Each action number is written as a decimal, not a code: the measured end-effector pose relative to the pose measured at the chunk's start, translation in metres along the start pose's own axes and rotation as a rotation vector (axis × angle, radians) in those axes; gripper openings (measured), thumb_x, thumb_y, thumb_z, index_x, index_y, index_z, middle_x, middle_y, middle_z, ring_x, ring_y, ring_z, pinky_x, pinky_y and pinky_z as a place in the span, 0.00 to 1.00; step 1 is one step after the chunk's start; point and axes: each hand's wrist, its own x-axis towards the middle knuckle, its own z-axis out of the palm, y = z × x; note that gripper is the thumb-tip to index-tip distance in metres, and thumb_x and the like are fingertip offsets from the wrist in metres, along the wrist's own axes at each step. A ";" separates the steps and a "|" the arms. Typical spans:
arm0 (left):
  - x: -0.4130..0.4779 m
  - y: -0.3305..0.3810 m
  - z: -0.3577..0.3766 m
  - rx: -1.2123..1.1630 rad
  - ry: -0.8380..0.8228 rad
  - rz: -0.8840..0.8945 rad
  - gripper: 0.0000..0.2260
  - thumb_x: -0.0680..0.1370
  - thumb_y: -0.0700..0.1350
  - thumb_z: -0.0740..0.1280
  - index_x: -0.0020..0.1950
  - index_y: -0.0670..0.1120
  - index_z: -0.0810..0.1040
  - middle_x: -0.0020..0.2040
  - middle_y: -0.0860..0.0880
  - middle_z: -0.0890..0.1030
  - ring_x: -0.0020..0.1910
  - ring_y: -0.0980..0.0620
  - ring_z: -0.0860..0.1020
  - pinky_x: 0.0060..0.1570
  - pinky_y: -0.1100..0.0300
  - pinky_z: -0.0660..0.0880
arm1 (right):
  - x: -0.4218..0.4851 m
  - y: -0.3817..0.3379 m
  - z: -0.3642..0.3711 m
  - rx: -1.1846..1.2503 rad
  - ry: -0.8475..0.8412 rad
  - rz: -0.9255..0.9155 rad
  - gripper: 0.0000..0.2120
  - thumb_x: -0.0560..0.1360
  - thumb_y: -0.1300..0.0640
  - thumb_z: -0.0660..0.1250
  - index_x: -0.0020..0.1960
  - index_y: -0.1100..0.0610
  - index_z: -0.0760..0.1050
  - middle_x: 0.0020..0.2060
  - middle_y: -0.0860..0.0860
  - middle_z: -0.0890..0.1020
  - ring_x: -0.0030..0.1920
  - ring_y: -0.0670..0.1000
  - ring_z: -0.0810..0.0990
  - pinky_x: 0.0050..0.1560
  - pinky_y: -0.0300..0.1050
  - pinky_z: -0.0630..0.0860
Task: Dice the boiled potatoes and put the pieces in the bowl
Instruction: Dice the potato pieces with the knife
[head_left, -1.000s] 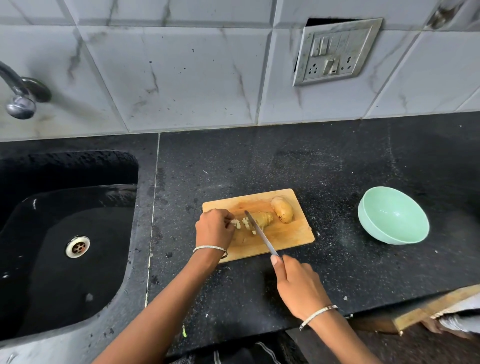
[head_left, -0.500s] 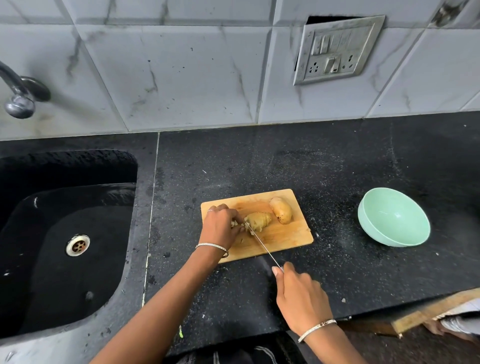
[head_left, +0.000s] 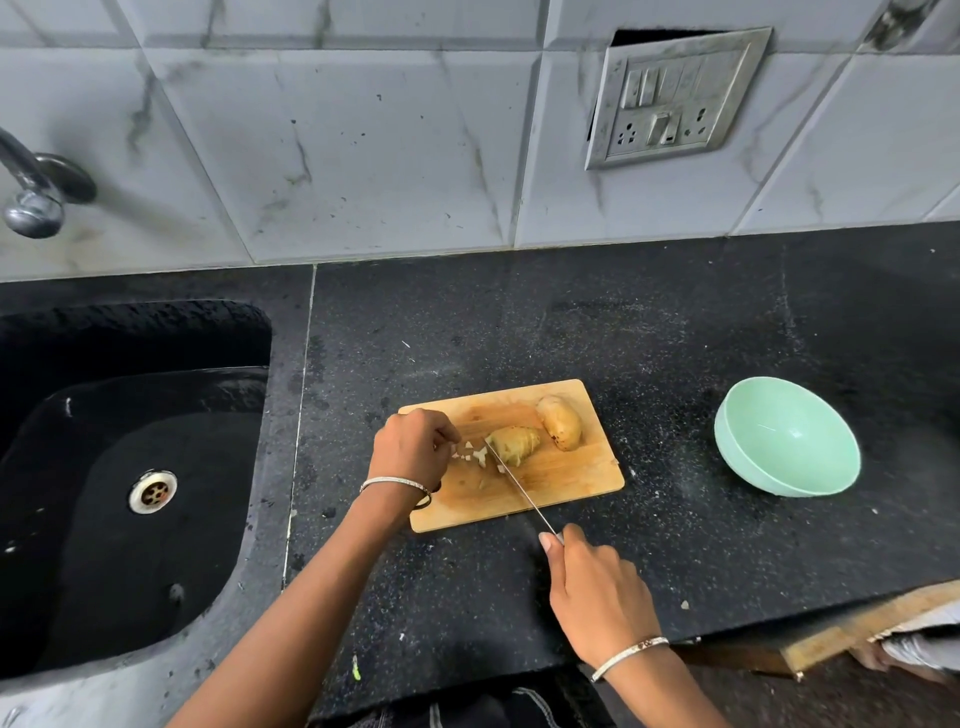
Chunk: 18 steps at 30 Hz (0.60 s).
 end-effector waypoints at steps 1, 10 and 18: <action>0.000 0.000 0.001 -0.010 -0.002 -0.004 0.12 0.73 0.37 0.65 0.44 0.52 0.84 0.41 0.53 0.84 0.44 0.53 0.81 0.44 0.60 0.76 | -0.001 -0.001 -0.001 -0.028 0.004 0.006 0.19 0.83 0.42 0.44 0.58 0.51 0.68 0.46 0.52 0.82 0.50 0.57 0.83 0.40 0.48 0.73; 0.003 0.008 0.002 -0.069 0.060 0.035 0.12 0.75 0.38 0.64 0.44 0.53 0.83 0.42 0.56 0.84 0.42 0.54 0.80 0.42 0.60 0.76 | -0.007 -0.006 0.012 0.046 -0.104 -0.031 0.19 0.83 0.40 0.44 0.54 0.50 0.68 0.45 0.51 0.82 0.49 0.59 0.82 0.42 0.52 0.74; 0.011 0.015 0.007 -0.082 -0.003 0.068 0.07 0.73 0.41 0.71 0.46 0.52 0.84 0.41 0.56 0.84 0.42 0.56 0.80 0.41 0.63 0.73 | 0.000 0.000 0.002 0.129 -0.040 -0.012 0.19 0.82 0.41 0.45 0.53 0.50 0.69 0.43 0.50 0.81 0.48 0.58 0.81 0.39 0.50 0.68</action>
